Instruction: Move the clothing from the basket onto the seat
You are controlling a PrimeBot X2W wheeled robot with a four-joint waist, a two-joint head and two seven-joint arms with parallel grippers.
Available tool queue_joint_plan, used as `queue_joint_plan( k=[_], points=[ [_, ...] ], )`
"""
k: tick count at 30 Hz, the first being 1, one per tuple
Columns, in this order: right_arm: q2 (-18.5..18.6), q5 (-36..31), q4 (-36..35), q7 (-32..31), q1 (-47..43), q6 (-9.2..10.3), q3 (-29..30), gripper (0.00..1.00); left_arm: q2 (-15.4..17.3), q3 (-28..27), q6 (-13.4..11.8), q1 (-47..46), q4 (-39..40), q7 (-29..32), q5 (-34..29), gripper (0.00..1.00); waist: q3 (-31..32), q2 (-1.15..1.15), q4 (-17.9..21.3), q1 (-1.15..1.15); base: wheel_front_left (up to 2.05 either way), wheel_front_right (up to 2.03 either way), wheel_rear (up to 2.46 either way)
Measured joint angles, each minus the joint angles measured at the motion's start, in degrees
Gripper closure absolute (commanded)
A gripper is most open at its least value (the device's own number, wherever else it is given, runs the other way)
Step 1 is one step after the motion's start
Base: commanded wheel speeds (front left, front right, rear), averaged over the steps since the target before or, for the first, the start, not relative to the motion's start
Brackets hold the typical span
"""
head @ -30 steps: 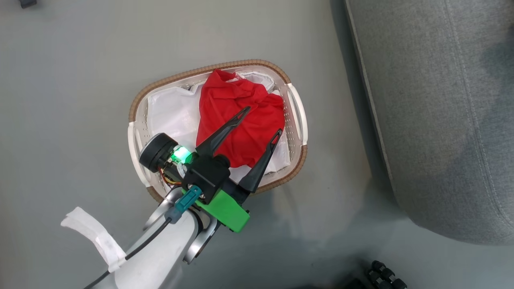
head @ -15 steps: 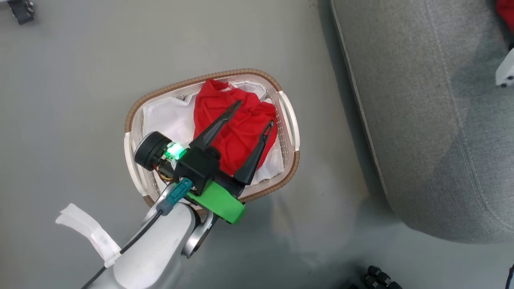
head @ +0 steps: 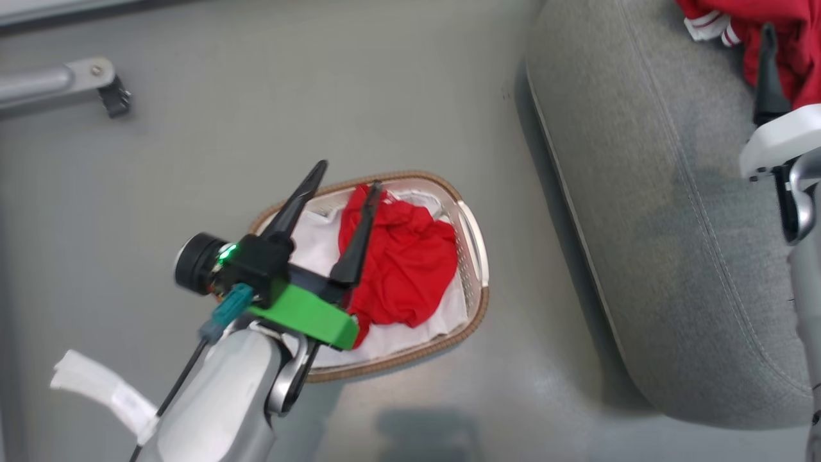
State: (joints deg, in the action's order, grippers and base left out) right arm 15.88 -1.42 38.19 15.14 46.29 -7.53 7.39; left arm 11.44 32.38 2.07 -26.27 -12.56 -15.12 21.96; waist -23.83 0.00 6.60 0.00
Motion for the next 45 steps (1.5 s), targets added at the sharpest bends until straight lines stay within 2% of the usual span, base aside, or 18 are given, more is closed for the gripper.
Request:
queue_joint_plan(
  k=[8, 12, 15, 19, 27, 30, 35, 45],
  points=[
    [-2.36, 3.11, -2.66, 0.0, -4.04, 0.0, -5.88, 0.0, -0.81, -11.6, -1.32, 8.87, 0.8, 0.01, 0.11, 0.0, 7.27, 0.0, -3.14, 0.0, 0.0, 0.0, 0.0],
    [-4.8, 3.42, -4.78, 0.0, -7.42, 0.0, -7.91, 0.0, -1.74, -17.38, -1.56, 13.65, 1.52, -0.01, -0.18, 0.0, 10.38, 0.0, -4.76, 0.0, 0.0, 0.0, 0.0],
    [-8.02, 3.5, -6.5, 0.0, -11.73, 0.0, -9.29, 0.0, -3.15, -21.03, -1.55, 17.25, 2.38, 0.0, -0.94, 0.0, 12.55, 0.0, -6.17, 0.0, 0.0, 0.0, 0.0],
    [-11.02, 4.25, -9.0, 0.0, -17.48, 0.0, -10.5, 0.0, -4.76, -24.94, -0.8, 21.54, 3.04, 0.0, -1.68, 0.0, 14.82, 0.0, -7.91, 0.0, 0.0, 0.0, 0.0],
    [-13.03, 7.47, -15.06, 0.0, -28.94, 0.0, -13.03, 0.0, -6.83, -29.47, 0.79, 28.14, 4.57, -0.01, -3.55, 0.0, 18.23, 0.0, -9.69, 0.0, 0.0, 0.0, 0.0],
    [-13.14, 9.69, -17.38, 0.0, -32.26, 0.0, -13.68, 0.0, -7.3, -30.74, 1.23, 30.19, 5.14, -0.01, -3.69, 0.0, 19.01, 0.0, -9.59, 0.0, 0.0, 0.0, 0.0],
    [-13.12, 9.45, -20.35, 0.0, -36.73, 0.0, -13.25, 0.0, -8.06, -32.64, 1.69, 32.81, 5.67, 0.0, -4.13, 0.0, 20.02, 0.0, -8.35, 0.0, 0.0, 0.0, 0.0],
    [-13.11, 10.14, -21.11, 0.0, -37.45, 0.0, -13.58, 0.0, -8.38, -33.31, 2.67, 32.83, 4.9, -0.01, -4.92, 0.0, 21.48, 0.0, -7.15, 0.0, 0.0, 0.0, 0.0]
  ],
)
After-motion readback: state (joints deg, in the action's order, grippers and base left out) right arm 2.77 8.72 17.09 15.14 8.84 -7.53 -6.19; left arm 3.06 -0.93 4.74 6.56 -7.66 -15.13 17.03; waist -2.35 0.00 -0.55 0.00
